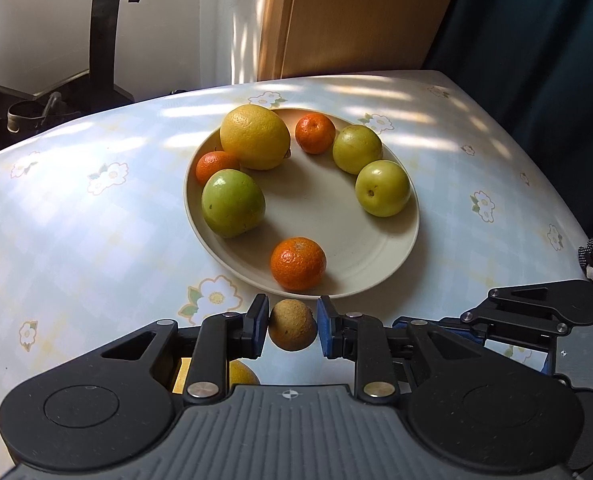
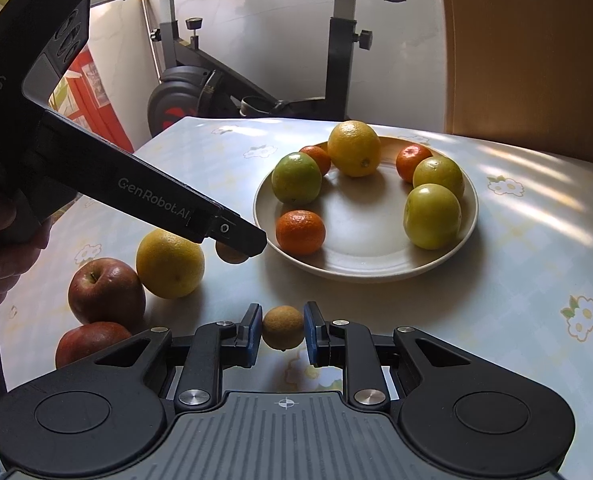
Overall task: Organize fruits
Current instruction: 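Carry the kiwi over the plate with the left gripper while the right gripper carries its kiwi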
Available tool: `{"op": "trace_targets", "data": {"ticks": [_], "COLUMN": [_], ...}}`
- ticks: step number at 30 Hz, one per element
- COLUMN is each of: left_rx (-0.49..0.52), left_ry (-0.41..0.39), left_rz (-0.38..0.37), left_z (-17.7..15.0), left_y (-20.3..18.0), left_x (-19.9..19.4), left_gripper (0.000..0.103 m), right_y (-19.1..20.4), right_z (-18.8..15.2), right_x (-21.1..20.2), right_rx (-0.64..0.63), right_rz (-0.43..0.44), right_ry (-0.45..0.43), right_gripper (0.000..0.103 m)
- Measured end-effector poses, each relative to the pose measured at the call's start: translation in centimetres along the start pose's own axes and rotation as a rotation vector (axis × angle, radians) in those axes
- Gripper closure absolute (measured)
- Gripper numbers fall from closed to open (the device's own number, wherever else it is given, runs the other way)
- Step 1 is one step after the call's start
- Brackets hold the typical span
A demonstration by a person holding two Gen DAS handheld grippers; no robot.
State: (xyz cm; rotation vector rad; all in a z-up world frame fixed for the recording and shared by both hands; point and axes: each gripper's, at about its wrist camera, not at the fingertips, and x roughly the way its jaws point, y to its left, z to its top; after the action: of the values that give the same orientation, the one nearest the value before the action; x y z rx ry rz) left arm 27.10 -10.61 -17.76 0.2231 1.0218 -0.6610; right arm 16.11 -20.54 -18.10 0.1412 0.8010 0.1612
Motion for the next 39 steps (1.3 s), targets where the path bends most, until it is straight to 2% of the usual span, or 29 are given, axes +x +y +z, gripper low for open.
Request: {"op": "trace_targets", "data": {"ticks": [7,21,29,39], "left_rx": [0.001,-0.042,-0.030,-0.004], "left_ry": [-0.056,-0.069,-0.063,-0.053], "left_rz": [0.024,0.047,0.068,0.098], "left_z": [1.1,2.8,3.1,3.1], "left_y": [0.1,1.4,1.6,1.6], "left_x": [-0.5,1.3,2.2,3.0], "left_gripper": [0.075,0.075,0.075,0.075], "right_y": [-1.0,-6.4,-8.6,-10.2], "right_z": [1.3,5.3,7.3,7.5], "right_x": [-0.6,-1.8,-0.5,1.8], "right_rx": [-0.016,-0.035,-0.094,-0.068], "right_rz": [-0.031,-0.137,-0.192,-0.203], "right_ry": [-0.030,-0.106,-0.094,-0.067], "right_gripper": [0.083,0.083,0.083,0.083]}}
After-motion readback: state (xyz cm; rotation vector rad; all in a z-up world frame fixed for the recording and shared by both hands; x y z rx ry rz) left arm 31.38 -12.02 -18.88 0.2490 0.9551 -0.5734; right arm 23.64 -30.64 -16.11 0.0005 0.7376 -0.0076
